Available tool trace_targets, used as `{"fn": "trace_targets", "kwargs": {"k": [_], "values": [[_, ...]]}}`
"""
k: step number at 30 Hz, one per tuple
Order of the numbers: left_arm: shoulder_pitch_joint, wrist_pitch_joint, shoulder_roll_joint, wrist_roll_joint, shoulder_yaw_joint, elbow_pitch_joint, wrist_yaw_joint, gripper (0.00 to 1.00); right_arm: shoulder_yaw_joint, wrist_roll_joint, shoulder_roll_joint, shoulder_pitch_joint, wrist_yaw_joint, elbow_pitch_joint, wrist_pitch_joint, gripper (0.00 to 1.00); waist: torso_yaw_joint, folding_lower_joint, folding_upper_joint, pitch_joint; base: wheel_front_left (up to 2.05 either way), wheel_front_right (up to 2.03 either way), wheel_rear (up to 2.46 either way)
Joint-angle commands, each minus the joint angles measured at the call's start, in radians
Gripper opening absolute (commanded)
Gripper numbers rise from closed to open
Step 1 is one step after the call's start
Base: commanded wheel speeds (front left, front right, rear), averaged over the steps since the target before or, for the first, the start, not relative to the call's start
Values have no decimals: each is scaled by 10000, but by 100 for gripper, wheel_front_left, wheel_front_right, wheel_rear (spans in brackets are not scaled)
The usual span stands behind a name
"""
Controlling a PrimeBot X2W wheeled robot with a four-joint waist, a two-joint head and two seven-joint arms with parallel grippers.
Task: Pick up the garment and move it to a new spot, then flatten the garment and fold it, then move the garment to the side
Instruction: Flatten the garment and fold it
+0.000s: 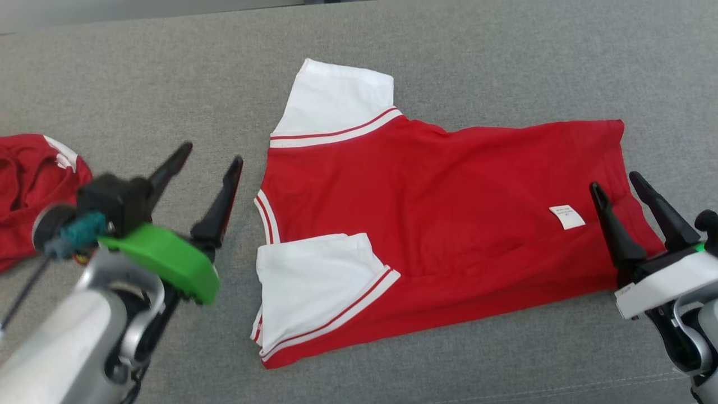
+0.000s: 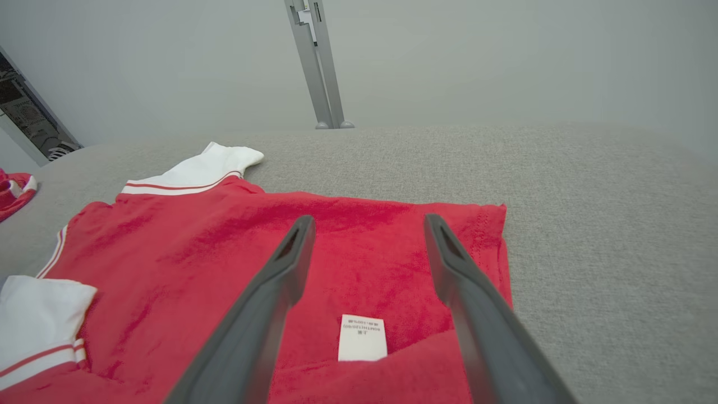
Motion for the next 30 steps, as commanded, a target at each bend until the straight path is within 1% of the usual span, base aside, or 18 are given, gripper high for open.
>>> {"fn": "trace_targets", "kwargs": {"k": [1, 5, 10, 14, 18, 22, 30], "values": [[-713, 267, 35, -68, 83, 204, -211, 100, 55, -93, 58, -277, -18, -40, -27, 100, -69, 0, 0, 519, 0, 0, 0], [-2679, 1351, -15, -380, 68, 1045, -965, 100, 185, -230, 199, -782, -18, -119, -27, 100, -292, 0, 0, 1226, 0, 0, 0], [-4917, 2722, -250, -672, -122, 2308, -1821, 100, 111, -277, 303, -1156, -18, -259, -27, 100, -693, 0, 0, 2061, 0, 0, 0], [-6295, 3723, -383, -960, -343, 3388, -2284, 100, -34, -228, 432, -1351, -18, -423, -27, 100, -1104, 0, 0, 2653, 0, 0, 0], [-7318, 4604, -457, -1144, -705, 4271, -2537, 100, -197, -242, 551, -1487, -18, -523, -27, 100, -1441, 0, 0, 3087, 0, 0, 0], [-7979, 5096, -388, -1198, -1005, 4870, -2634, 100, -281, -241, 730, -1537, -18, -665, -27, 100, -1741, 0, 0, 3447, 0, 0, 0], [-8630, 5438, -252, -1083, -1640, 5674, -2705, 100, -425, -198, 927, -1601, -18, -799, -27, 100, -2101, 0, 0, 3841, 0, 0, 0]]}}
